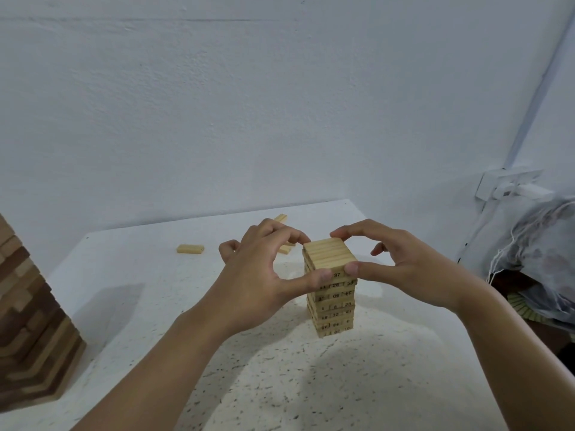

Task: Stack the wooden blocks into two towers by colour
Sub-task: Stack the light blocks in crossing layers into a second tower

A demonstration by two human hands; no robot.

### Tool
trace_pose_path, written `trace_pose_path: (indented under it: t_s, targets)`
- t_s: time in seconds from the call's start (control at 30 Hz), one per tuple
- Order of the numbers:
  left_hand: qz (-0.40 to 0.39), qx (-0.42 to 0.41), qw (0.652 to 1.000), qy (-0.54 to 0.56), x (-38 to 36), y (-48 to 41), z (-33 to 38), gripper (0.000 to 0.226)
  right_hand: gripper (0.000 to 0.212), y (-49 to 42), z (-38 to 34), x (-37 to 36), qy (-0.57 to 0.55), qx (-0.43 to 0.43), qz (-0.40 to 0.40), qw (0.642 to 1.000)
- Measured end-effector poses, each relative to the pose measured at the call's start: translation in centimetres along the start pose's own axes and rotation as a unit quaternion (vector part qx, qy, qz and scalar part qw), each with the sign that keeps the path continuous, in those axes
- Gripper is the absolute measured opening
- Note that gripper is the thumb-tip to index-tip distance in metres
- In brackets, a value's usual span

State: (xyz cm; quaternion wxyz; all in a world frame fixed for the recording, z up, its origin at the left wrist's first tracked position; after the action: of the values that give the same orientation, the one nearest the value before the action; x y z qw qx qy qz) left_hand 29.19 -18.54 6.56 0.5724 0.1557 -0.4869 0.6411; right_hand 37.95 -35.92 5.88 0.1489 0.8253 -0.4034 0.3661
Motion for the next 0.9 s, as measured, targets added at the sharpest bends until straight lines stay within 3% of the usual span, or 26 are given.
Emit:
trace_pose_path:
  t_s: [0.17,0.27,0.37,0.43,0.53,0.6,0.73,0.9]
  targets:
    - [-0.001,0.004,1.000,0.007,0.1,0.2,-0.1,0.068,0.054,0.0,0.5,0.3,-0.029,-0.002,0.014,0.999]
    - [-0.002,0.006,1.000,0.009,0.6,0.3,-0.4,0.076,0.041,0.1,0.5,1.0,-0.141,-0.006,0.035,0.989]
    - [0.013,0.010,0.999,0.035,1.6,0.3,-1.5,0.067,0.033,-0.6,1.6,1.6,-0.247,-0.027,0.068,0.966]
    - [0.053,0.027,0.996,0.064,2.7,0.0,-3.1,0.049,0.031,-1.8,2.6,1.6,-0.257,-0.058,0.074,0.962]
    - [0.093,0.068,0.991,0.069,3.5,-0.8,-6.3,0.011,0.024,-4.5,3.7,0.7,-0.183,-0.093,0.065,0.977]
    - [0.079,0.084,0.993,0.008,2.9,-1.6,-8.6,0.004,0.020,-6.7,4.0,-0.3,-0.117,-0.097,0.051,0.987]
    - [-0.002,0.074,0.992,-0.099,0.0,-3.4,-11.5,0.022,0.017,-10.5,4.1,-2.5,-0.009,-0.056,0.044,0.997]
    - [-0.083,0.028,0.974,-0.211,-2.9,-4.7,-13.2,0.043,0.028,-14.5,4.2,-5.5,0.125,-0.002,0.012,0.992]
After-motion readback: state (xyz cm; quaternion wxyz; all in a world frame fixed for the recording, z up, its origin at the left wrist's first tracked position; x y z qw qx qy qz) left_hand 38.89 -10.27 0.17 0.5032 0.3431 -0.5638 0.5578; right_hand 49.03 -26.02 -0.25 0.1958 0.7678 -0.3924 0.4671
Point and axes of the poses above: each hand's wrist, its own y-axis away from the middle knuckle, its own x-axis out of the back of the hand, z = x × y, the point moved 8 cm from there along -y, towards the middle knuckle, and after that the axes turned 14 degrees about -x, right-handed, at the moved point
